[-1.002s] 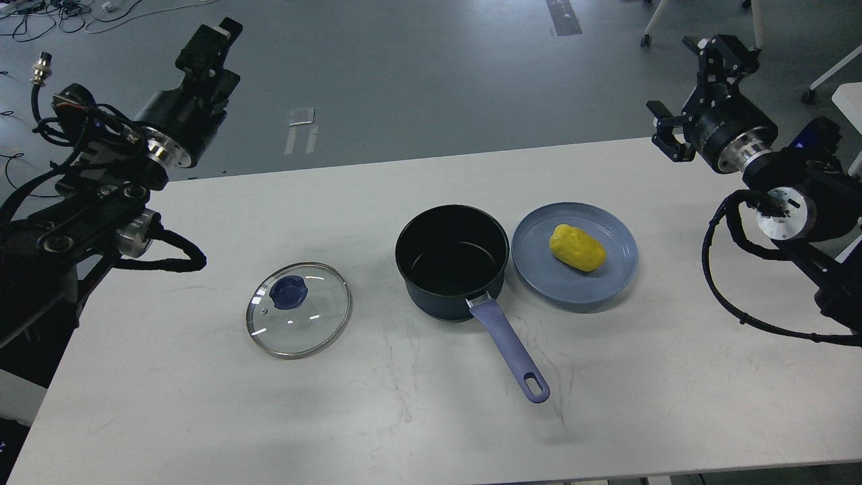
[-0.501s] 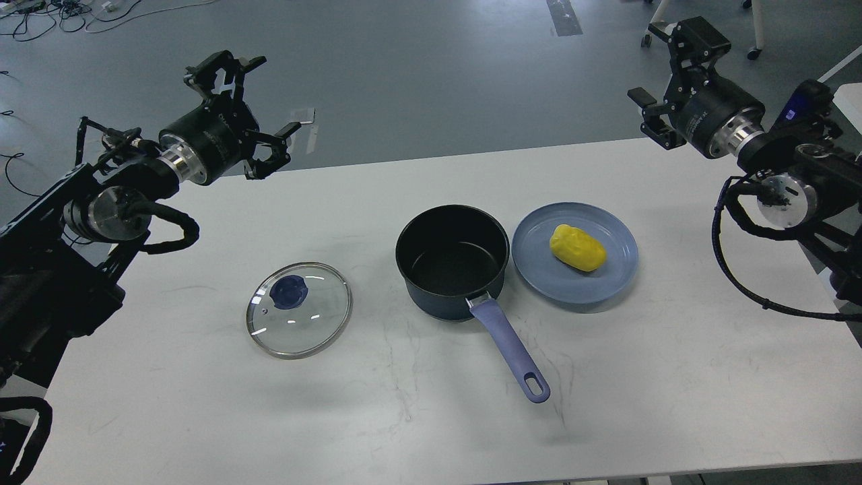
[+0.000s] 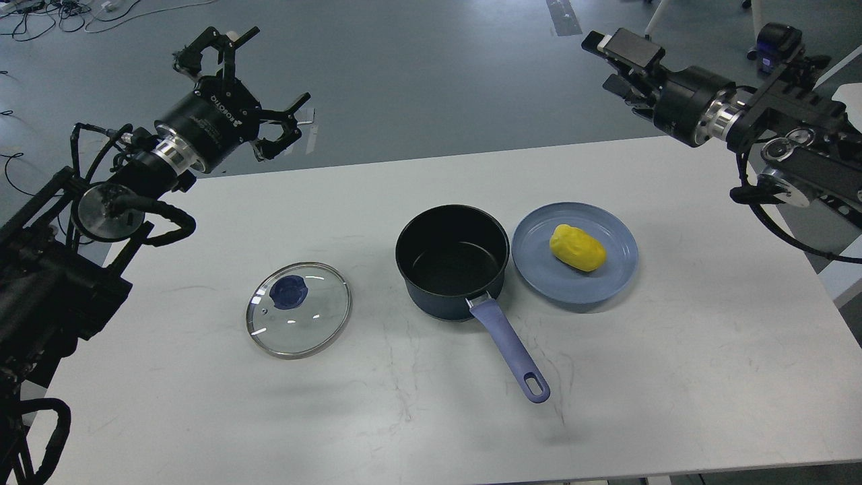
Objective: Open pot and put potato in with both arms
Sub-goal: 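Raise the left arm away and move the right gripper toward the potato, then lower the right gripper onto the yellow potato on the plate and grasp it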
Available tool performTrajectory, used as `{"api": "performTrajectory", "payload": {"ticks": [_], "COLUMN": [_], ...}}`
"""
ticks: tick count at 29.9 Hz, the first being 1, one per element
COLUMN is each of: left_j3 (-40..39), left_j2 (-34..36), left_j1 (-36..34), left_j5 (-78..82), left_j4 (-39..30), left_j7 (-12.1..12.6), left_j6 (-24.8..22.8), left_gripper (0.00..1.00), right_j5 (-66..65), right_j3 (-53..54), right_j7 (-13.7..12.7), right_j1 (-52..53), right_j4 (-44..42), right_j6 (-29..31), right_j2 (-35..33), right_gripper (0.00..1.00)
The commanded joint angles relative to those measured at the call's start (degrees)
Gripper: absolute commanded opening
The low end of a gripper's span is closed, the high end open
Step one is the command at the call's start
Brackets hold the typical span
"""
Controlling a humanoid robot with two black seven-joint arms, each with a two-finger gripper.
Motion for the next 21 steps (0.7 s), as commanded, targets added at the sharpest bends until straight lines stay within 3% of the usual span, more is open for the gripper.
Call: {"api": "performTrajectory", "payload": {"ticks": [1,8,15,21], "left_j3": [0.0,0.0,0.1,0.2], "left_j2": [0.2,-0.1,-0.1,0.3], "left_j1": [0.8,0.8,1.4,1.9], "left_j5": [0.1,0.1,0.2,0.4], "left_j4": [0.0,0.0,0.0,0.0], "left_j7": [0.0,-0.2,-0.3,-0.7], "left_j6": [0.0,0.0,0.0,0.0], "left_gripper": [0.99,0.99,0.99,0.99], "right_j5": [-6.6,-12.0,-19.1,-31.0], "right_j3": [-4.5,-10.2,-17.0,-21.3], "right_j7": [1.4,4.3,4.5,4.5], "right_j1": [0.9,-0.7,-1.8,-1.6], "right_j4": [0.0,-0.1,-0.4,-8.0], "right_j6": [-0.1,-2.2,-5.4,-9.8], "right_j2": [-1.7,-2.4,-2.1,3.7], "right_gripper": [1.00,0.99,0.99,0.97]}}
